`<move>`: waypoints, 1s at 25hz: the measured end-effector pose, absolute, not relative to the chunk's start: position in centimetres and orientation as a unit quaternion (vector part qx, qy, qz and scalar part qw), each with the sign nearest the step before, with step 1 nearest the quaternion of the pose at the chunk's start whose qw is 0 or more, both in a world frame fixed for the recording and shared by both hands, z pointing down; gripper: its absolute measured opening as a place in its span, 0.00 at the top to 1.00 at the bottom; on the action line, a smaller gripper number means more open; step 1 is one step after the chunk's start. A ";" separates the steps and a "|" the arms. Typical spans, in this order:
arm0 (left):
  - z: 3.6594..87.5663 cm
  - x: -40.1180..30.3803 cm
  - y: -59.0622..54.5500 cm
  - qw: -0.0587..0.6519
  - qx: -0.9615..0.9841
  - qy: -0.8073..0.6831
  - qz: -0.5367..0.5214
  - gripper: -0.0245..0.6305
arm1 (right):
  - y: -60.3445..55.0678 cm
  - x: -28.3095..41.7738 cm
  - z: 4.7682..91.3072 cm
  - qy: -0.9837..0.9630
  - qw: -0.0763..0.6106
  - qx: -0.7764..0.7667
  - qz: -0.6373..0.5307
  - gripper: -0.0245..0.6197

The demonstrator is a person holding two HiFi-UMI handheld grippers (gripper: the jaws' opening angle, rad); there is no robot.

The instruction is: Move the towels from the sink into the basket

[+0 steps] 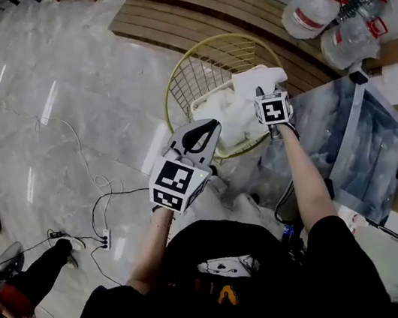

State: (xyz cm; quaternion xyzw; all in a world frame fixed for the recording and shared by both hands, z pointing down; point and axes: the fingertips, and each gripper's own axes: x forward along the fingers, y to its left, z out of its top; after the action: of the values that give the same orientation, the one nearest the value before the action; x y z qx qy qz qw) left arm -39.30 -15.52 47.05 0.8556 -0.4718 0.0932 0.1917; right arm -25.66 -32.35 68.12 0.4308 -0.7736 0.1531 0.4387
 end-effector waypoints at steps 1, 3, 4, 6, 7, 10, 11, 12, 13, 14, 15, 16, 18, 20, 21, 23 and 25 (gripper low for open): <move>47.4 -39.5 -15.6 0.193 0.855 -0.471 0.097 0.93 | -31.7 -25.5 70.3 -0.767 0.457 0.420 0.164 0.84; 47.9 -39.9 -15.7 0.197 0.853 -0.472 0.101 0.93 | -30.4 -24.9 73.7 -0.752 0.481 0.408 0.191 0.82; 48.2 -40.1 -15.7 0.200 0.851 -0.474 0.103 0.93 | -29.8 -24.6 74.8 -0.745 0.487 0.407 0.205 0.81; 48.6 -40.5 -15.5 0.205 0.848 -0.478 0.104 0.93 | -29.3 -24.5 75.7 -0.741 0.486 0.408 0.219 0.79; 48.8 -40.7 -15.4 0.207 0.846 -0.480 0.105 0.93 | -29.3 -24.7 75.8 -0.744 0.481 0.406 0.223 0.77; 49.2 -41.0 -15.2 0.211 0.844 -0.480 0.109 0.93 | -29.4 -25.6 74.6 -0.759 0.457 0.394 0.244 0.51; 49.2 -40.9 -15.1 0.211 0.845 -0.478 0.109 0.93 | -29.4 -25.6 73.8 -0.764 0.444 0.397 0.247 0.51; 49.1 -40.7 -15.1 0.210 0.847 -0.476 0.109 0.93 | -29.4 -25.5 72.7 -0.769 0.430 0.403 0.246 0.51; 49.0 -40.5 -15.1 0.208 0.849 -0.473 0.108 0.93 | -29.4 -25.4 71.4 -0.775 0.416 0.409 0.242 0.51; 48.8 -40.2 -15.1 0.206 0.852 -0.469 0.106 0.93 | -29.3 -25.2 70.1 -0.783 0.401 0.414 0.236 0.52; 48.7 -39.9 -15.2 0.204 0.855 -0.465 0.105 0.93 | -29.0 -25.1 68.6 -0.791 0.385 0.418 0.227 0.54; 48.5 -39.5 -15.2 0.202 0.858 -0.460 0.105 0.93 | -28.7 -25.1 66.9 -0.800 0.368 0.420 0.218 0.58; 48.2 -38.5 -15.1 0.197 0.865 -0.450 0.107 0.93 | -27.6 -25.0 63.1 -0.819 0.327 0.424 0.205 0.60; 47.7 -37.3 -15.0 0.191 0.873 -0.437 0.107 0.93 | -26.4 -24.6 59.0 -0.835 0.277 0.431 0.198 0.60; 47.4 -36.5 -14.9 0.187 0.877 -0.430 0.107 0.93 | -25.7 -24.2 57.0 -0.841 0.251 0.439 0.194 0.62; 46.8 -34.8 -14.4 0.182 0.885 -0.416 0.105 0.93 | -24.1 -22.8 53.2 -0.845 0.205 0.459 0.183 0.69; 46.3 -32.9 -13.6 0.178 0.892 -0.402 0.103 0.93 | -22.1 -21.2 50.2 -0.845 0.170 0.477 0.174 0.71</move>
State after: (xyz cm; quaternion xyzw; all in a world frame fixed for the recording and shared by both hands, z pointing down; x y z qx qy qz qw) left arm -32.91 -13.63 46.26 0.8922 -0.4021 0.1029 0.1782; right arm -21.16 -22.10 50.20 0.4768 -0.8447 0.1744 0.1696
